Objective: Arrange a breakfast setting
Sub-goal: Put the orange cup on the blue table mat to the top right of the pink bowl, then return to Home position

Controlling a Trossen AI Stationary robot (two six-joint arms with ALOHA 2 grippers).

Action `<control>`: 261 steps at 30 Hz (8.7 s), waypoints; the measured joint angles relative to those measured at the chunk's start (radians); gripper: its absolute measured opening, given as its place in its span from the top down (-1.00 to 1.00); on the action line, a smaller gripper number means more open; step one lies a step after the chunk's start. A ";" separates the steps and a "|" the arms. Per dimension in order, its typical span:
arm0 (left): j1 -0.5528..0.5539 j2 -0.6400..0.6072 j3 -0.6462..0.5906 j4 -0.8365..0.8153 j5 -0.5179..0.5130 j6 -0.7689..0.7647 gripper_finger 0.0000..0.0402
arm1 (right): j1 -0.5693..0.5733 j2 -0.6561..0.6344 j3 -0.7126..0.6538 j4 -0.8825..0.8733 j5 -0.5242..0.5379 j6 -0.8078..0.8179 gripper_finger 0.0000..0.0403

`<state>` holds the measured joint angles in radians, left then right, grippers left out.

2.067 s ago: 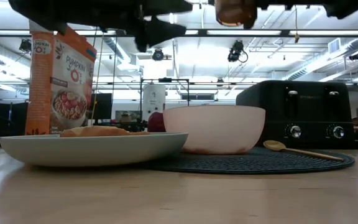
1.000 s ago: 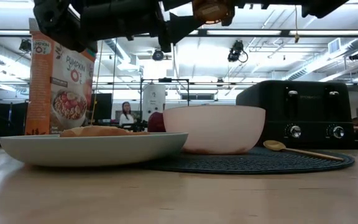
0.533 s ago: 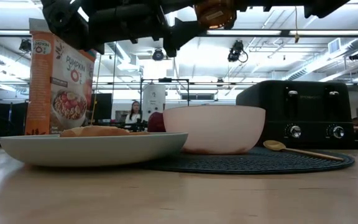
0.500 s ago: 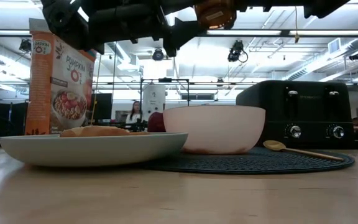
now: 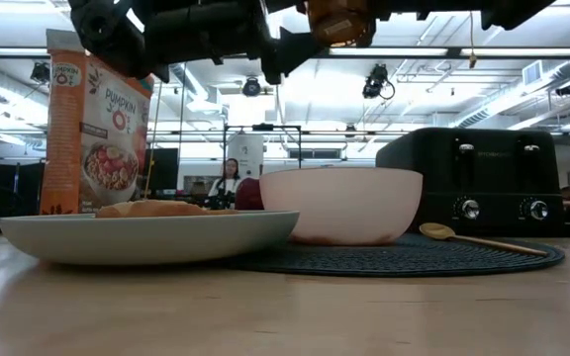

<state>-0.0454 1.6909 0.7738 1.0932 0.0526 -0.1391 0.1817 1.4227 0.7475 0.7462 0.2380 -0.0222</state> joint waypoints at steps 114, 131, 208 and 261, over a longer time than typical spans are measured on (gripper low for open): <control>0.045 0.017 0.187 -0.524 -0.142 0.124 -0.50 | -0.017 0.085 0.964 -1.761 -0.095 -0.161 -0.28; 0.081 0.017 0.185 -0.612 -0.167 0.133 -0.50 | -0.050 0.144 0.988 -1.840 -0.118 -0.169 0.92; -0.485 -0.614 0.186 -1.726 -0.706 -0.322 -0.75 | -0.348 0.261 0.652 -1.775 -0.101 0.311 0.82; -0.126 -1.116 -0.101 -1.124 -0.500 0.204 -0.06 | -0.123 -1.021 -0.213 -0.832 -0.147 0.048 0.14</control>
<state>-0.1711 0.5749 0.6723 -0.0309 -0.4471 0.0650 0.0583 0.4019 0.5347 -0.0862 0.0915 0.0262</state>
